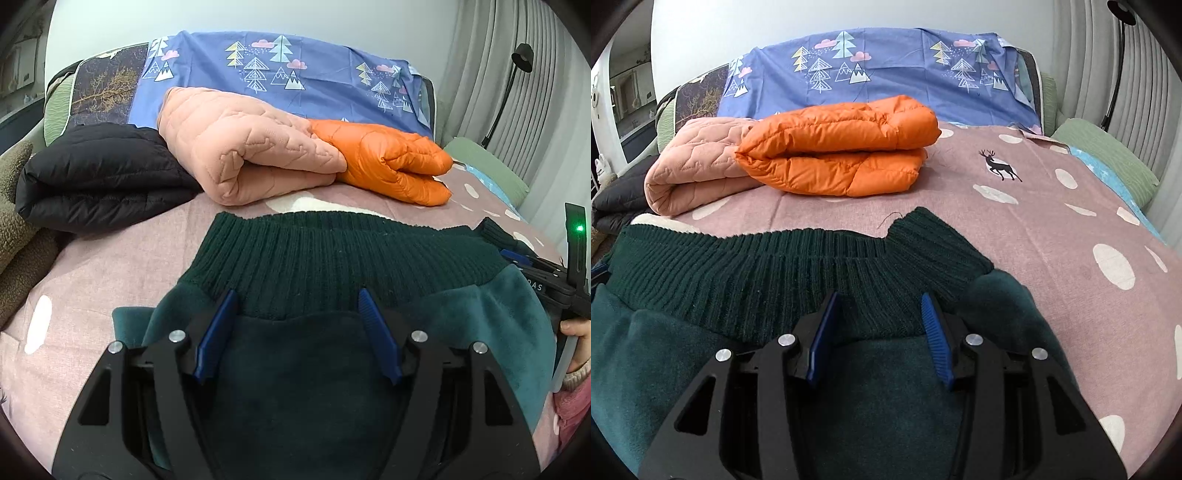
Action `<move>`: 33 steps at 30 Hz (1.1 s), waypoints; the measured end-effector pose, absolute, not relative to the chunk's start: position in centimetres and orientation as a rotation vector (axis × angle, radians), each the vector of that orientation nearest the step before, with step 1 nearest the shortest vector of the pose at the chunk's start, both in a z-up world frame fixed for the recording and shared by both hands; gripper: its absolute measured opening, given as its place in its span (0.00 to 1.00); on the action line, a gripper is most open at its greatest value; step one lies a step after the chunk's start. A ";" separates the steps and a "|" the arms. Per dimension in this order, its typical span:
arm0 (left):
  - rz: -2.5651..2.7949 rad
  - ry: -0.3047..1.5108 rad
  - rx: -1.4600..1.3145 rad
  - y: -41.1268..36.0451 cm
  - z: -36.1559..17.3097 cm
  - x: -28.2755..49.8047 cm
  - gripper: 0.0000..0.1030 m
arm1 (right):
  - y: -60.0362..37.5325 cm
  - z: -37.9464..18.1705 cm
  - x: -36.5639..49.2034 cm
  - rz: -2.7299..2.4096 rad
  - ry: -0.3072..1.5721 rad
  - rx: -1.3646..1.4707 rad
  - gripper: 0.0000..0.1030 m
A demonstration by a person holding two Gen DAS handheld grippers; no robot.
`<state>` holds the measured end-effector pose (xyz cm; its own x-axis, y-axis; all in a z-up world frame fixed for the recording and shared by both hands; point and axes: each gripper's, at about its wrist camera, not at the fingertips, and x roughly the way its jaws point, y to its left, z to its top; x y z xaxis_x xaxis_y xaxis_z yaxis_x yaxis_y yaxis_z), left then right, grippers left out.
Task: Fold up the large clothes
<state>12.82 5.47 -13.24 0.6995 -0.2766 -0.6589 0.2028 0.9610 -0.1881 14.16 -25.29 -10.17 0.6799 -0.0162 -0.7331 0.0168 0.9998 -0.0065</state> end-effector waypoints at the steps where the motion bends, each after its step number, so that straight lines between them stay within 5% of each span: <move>1: -0.260 0.749 -0.099 5.4 -13.0 12.6 0.68 | -25.2 -9.6 14.0 -0.025 0.826 0.002 0.46; 9: -0.256 0.664 -0.079 3.5 -8.6 12.4 0.65 | -20.5 -3.7 12.2 0.099 0.690 0.031 0.54; 14: -0.220 0.773 -0.055 2.7 -13.2 15.2 0.78 | -17.7 -10.6 15.3 0.089 0.844 -0.061 0.68; 30: -0.165 0.711 -0.061 2.8 -10.1 12.6 0.79 | -16.0 -4.4 10.4 0.150 0.733 0.020 0.69; 33: -0.150 0.717 -0.023 2.9 -10.7 12.5 0.83 | -14.1 -7.1 10.8 0.171 0.834 -0.022 0.69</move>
